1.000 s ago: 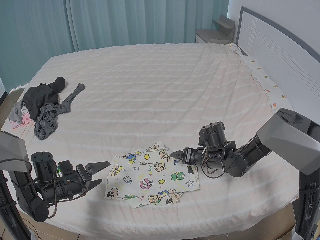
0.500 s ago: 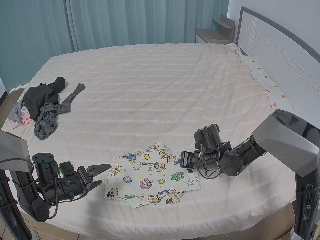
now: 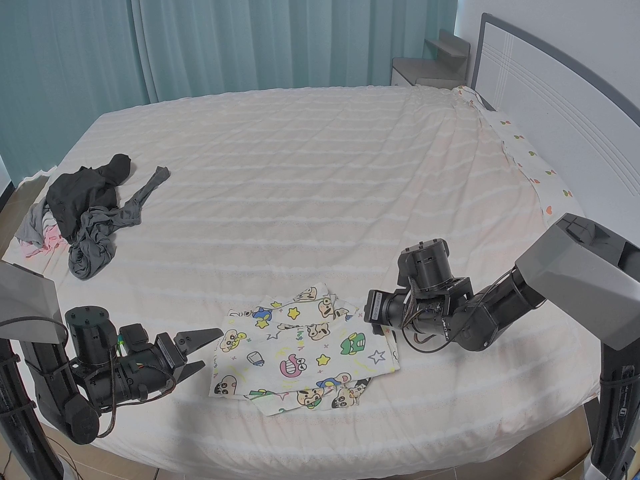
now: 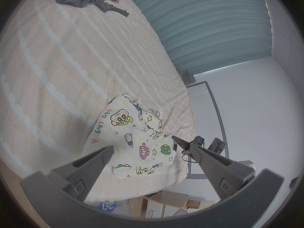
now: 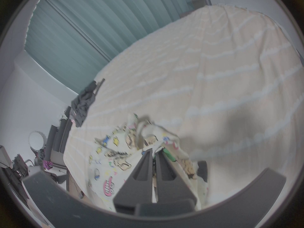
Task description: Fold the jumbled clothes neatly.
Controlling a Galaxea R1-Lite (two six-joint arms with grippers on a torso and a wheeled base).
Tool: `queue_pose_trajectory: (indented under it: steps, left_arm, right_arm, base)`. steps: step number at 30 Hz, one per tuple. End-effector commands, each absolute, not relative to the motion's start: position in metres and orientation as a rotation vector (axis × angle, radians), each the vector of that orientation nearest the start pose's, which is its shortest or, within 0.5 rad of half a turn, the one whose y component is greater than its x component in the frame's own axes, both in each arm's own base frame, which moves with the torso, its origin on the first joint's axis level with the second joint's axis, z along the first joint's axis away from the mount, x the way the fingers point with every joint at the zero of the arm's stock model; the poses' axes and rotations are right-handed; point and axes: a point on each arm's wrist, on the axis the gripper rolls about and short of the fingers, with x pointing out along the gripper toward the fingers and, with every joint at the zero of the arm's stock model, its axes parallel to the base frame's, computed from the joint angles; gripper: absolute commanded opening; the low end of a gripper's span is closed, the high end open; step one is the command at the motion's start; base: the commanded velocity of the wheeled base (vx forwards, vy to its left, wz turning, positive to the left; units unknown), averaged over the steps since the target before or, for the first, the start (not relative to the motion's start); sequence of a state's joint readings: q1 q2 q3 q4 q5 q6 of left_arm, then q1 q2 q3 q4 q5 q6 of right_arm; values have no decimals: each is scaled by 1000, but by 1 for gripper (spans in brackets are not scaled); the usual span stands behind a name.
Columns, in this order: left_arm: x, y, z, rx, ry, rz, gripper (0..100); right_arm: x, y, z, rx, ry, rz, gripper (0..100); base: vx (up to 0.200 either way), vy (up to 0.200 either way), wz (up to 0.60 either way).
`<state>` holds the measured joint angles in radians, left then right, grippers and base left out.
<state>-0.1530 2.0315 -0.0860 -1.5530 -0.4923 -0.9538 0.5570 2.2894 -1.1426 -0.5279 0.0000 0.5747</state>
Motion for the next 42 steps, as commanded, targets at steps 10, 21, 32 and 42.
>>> queue_pose_trajectory:
  steps: [10, 21, 32, 42]
  left_arm:
    - [228, -46, 40, -975, 667, -402, 100]
    - [228, -46, 40, -975, 669, -403, 100]
    - [228, -46, 37, -976, 680, -396, 100]
    - [229, -46, 37, -976, 681, -398, 100]
  right_arm:
    - [353, 211, 49, 445, 516, 405, 0]
    - [361, 206, 31, 458, 496, 398, 0]
    - [364, 201, 24, 445, 546, 371, 100]
    - [324, 169, 28, 442, 662, 410, 100]
  base:
    - [0, 0, 0]
    - [0, 0, 0]
    - [0, 0, 0]
    - [0, 0, 0]
